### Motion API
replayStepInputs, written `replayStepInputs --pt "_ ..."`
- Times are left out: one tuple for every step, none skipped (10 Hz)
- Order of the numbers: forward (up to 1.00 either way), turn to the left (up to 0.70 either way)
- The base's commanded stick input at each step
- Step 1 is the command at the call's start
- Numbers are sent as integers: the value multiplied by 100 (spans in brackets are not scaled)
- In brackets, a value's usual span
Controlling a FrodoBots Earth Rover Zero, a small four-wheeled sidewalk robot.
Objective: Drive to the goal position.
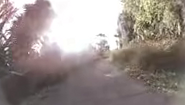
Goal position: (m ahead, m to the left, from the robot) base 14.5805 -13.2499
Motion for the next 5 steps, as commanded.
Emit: replayStepInputs --pt "50 0" --pt "50 0" --pt "50 0" --pt "50 0" --pt "50 0"
